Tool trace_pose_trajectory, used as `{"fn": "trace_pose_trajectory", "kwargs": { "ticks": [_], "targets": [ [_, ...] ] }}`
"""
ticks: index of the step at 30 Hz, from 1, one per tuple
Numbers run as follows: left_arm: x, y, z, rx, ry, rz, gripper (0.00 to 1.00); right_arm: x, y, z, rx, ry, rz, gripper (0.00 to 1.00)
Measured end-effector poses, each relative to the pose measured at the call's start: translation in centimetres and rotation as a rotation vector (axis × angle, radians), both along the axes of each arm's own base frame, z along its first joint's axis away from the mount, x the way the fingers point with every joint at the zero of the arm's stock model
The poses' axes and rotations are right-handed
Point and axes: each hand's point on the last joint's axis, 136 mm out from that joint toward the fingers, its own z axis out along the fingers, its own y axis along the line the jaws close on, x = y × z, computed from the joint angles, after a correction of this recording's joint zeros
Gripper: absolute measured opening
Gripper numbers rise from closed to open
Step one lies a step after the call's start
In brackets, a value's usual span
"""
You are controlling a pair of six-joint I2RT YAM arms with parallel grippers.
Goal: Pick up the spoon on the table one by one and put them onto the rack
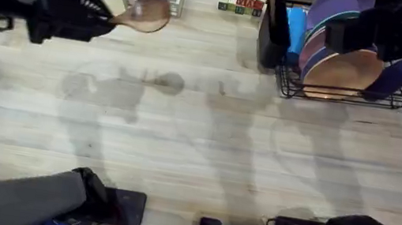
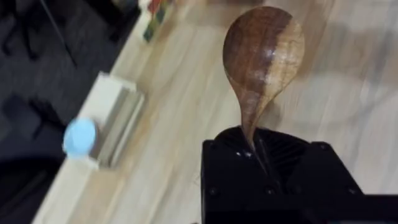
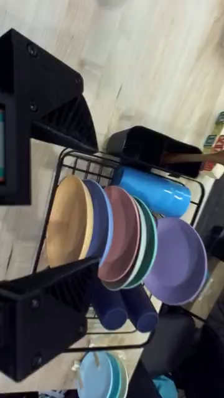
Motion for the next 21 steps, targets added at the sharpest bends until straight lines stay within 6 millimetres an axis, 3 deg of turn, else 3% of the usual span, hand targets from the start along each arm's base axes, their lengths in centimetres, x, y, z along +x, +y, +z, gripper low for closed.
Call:
{"fn": "trace_pose_trajectory", "kwargs": {
  "ticks": [5,14,21],
  "targets": [
    [0.8,-2.6,1.7,-0.078,-0.081,-0.082,0.042,-0.7,-0.1,1.1,0.007,-0.033,0.0,0.996],
    [2.4,-5.6,3.7,-0.163,-0.147,-0.15,0.042,-1.2,-0.2,1.2,0.006,-0.033,0.001,0.996],
    [4.4,-10.0,4.9,-0.166,-0.175,-0.214,0.042,-1.9,-0.4,1.9,0.011,-0.051,0.001,0.996]
  ]
}}
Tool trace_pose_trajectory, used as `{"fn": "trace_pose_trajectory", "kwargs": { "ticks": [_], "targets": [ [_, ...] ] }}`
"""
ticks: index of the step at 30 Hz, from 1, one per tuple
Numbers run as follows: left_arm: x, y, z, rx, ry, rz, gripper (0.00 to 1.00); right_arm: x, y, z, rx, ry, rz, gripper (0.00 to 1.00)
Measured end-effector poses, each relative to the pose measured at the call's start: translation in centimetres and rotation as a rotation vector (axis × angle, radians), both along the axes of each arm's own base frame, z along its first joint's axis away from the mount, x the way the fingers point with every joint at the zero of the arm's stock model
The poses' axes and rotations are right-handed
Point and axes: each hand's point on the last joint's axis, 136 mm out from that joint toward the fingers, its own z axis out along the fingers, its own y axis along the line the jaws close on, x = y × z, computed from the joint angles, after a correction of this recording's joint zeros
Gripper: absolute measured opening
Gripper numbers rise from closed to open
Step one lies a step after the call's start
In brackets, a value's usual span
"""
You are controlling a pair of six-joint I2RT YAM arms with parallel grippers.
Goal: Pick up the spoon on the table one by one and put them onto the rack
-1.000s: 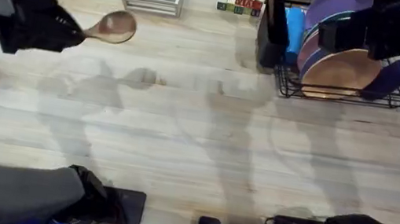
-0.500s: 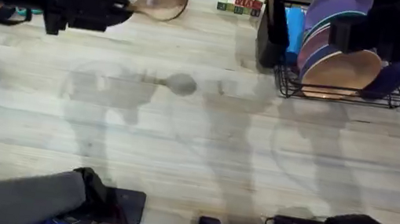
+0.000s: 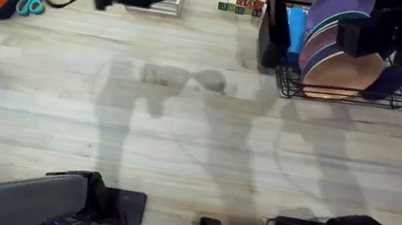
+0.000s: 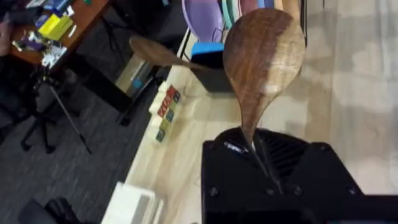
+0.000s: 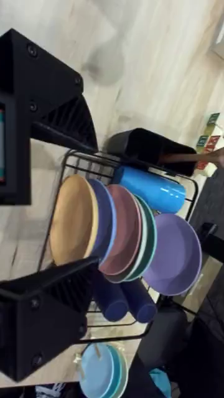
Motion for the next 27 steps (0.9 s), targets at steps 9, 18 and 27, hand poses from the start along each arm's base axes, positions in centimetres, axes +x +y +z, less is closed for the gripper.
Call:
{"fn": "trace_pose_trajectory", "kwargs": {
  "ticks": [9,18,27],
  "targets": [
    [2.1,-6.9,2.7,-0.051,-0.051,-0.047,0.042,-0.9,-0.2,-0.6,-0.006,0.033,0.0,0.996],
    [3.6,-13.0,3.6,-0.168,-0.018,-0.112,0.042,-0.9,-0.2,-0.6,-0.007,0.033,0.0,0.995],
    [6.1,-19.2,3.8,-0.364,0.064,-0.176,0.042,-1.4,-0.3,-1.2,-0.013,0.064,0.0,0.996]
  ]
}}
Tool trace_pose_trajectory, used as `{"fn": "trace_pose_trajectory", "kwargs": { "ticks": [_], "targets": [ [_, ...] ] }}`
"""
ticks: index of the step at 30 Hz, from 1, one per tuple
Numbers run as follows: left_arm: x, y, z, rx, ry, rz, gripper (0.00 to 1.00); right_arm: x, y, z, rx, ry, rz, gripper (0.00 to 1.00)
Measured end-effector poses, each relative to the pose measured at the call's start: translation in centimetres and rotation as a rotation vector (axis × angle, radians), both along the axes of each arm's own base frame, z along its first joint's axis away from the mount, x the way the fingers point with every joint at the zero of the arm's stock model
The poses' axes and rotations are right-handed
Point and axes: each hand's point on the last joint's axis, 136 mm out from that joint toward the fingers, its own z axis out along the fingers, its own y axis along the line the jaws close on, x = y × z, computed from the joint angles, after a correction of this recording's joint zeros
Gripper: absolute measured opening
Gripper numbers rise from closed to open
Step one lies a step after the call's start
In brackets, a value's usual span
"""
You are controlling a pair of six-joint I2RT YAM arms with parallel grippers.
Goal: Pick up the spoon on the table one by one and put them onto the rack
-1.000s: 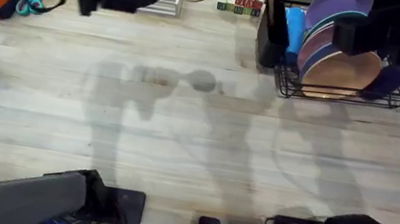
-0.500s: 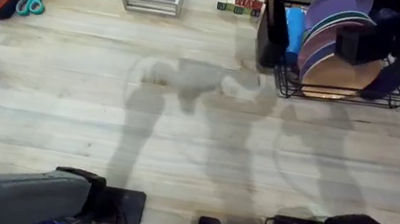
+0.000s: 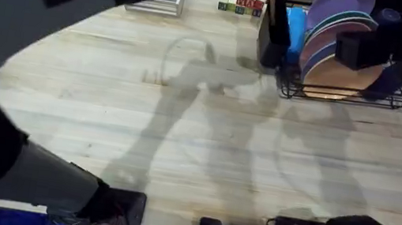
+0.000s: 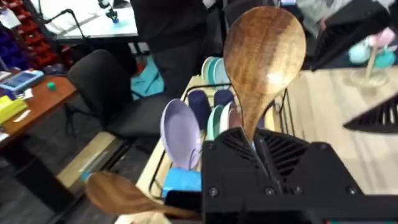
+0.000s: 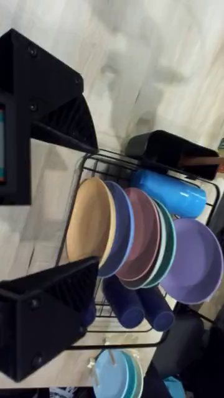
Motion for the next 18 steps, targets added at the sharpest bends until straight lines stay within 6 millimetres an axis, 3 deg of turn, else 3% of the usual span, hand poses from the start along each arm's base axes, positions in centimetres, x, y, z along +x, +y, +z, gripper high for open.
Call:
{"fn": "trace_pose_trajectory", "kwargs": {
  "ticks": [1,12,18],
  "targets": [
    [0.4,-0.9,-0.3,-0.035,0.044,-0.012,0.042,-0.1,0.0,-0.2,-0.002,0.01,0.0,0.996],
    [1.5,-3.7,-2.8,-0.1,0.21,-0.035,0.042,-0.1,0.0,-0.2,-0.002,0.01,0.0,0.996],
    [1.1,-5.0,-2.6,-0.122,0.205,-0.042,0.044,-0.1,0.0,-0.2,-0.008,0.01,0.004,0.996]
  ]
}}
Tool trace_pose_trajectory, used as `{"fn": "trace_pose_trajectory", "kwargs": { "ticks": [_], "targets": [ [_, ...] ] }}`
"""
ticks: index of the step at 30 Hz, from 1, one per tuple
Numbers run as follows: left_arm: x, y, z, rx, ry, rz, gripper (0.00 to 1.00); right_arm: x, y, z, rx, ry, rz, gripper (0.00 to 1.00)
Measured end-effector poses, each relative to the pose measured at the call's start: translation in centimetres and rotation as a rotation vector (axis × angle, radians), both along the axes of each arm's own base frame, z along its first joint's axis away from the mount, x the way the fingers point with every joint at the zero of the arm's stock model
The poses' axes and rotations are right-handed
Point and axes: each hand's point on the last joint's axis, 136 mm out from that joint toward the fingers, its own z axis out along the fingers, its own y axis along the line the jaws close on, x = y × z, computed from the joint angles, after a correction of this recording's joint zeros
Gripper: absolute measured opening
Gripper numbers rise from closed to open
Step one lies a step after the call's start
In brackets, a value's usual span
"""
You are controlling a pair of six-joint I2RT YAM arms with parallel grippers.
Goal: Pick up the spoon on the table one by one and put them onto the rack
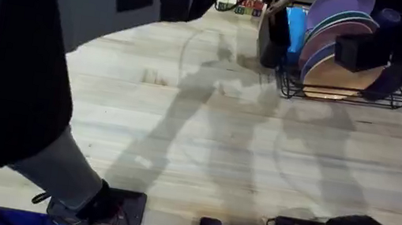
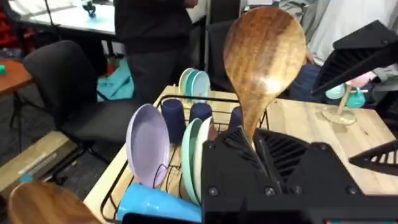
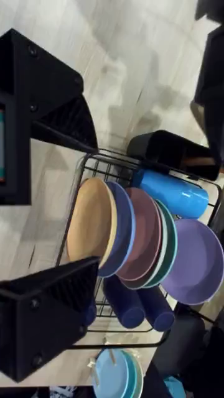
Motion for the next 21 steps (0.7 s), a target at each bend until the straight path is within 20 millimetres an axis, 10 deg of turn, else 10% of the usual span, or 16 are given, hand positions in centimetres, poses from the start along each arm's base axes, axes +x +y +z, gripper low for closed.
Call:
{"fn": "trace_pose_trajectory", "kwargs": {
  "ticks": [21],
  "targets": [
    [0.3,-2.4,-0.6,-0.033,-0.027,0.029,0.044,0.0,0.0,0.0,-0.003,0.0,0.002,0.996]
  ]
}}
